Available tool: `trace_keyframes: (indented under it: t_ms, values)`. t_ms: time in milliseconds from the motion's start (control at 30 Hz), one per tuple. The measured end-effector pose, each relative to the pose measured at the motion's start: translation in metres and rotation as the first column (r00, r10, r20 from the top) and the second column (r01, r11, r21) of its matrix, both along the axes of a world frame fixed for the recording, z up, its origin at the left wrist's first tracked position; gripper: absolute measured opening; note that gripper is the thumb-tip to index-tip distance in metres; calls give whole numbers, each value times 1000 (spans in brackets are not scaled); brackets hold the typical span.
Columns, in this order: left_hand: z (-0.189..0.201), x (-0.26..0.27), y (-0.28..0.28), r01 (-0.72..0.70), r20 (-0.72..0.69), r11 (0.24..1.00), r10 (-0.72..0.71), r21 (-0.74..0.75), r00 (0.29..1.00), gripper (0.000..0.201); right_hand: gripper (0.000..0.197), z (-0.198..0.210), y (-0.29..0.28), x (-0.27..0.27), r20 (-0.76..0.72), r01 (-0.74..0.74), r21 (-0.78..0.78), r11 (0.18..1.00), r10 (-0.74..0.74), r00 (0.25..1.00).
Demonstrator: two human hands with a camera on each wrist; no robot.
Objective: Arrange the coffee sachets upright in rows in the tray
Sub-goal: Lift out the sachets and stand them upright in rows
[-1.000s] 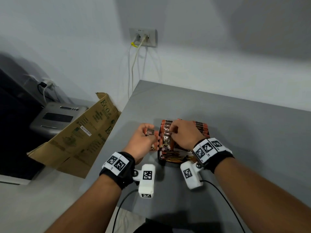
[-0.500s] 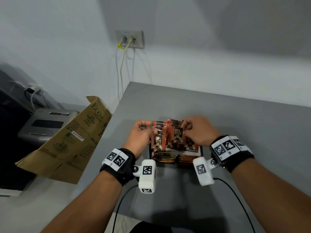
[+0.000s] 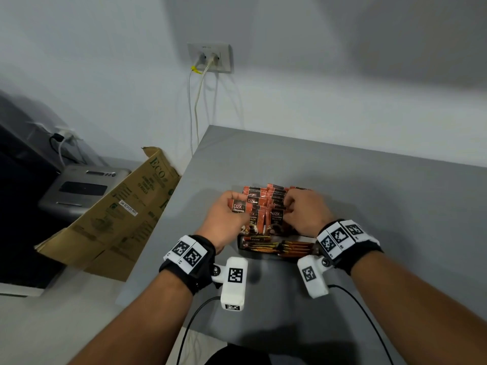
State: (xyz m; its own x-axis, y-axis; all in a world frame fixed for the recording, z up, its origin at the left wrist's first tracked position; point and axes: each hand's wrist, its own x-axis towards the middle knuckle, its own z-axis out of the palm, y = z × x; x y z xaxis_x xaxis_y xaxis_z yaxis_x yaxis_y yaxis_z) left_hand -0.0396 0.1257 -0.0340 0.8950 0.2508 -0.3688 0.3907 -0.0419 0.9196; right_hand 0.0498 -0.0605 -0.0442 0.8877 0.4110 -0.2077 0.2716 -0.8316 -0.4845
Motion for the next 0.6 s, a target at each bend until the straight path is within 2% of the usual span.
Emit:
trace_keyframes:
  t_ms: [100,167,233,367,467,600]
  values:
    - [6,3,-7,30,57,999,-29,-29,998,48,14,21,-2,-5,-70,36,233,972,-21,997]
    - [12,7,-15,86,104,995,-82,-40,991,53,15,36,1,-10,-162,13,384,923,54,985]
    - [16,12,-24,141,137,990,-136,-29,981,56,16,44,3,-12,-150,-29,430,902,103,983]
    - [12,16,-25,143,107,989,-146,33,983,44,15,48,-16,1,-16,22,377,926,-17,1000]
    - [0,12,-10,112,31,987,-117,117,993,38,17,40,-42,10,-54,58,214,975,-47,997]
    - [-6,4,-3,149,-17,974,-149,169,989,42,17,18,-55,6,-103,15,7,1000,-14,995]
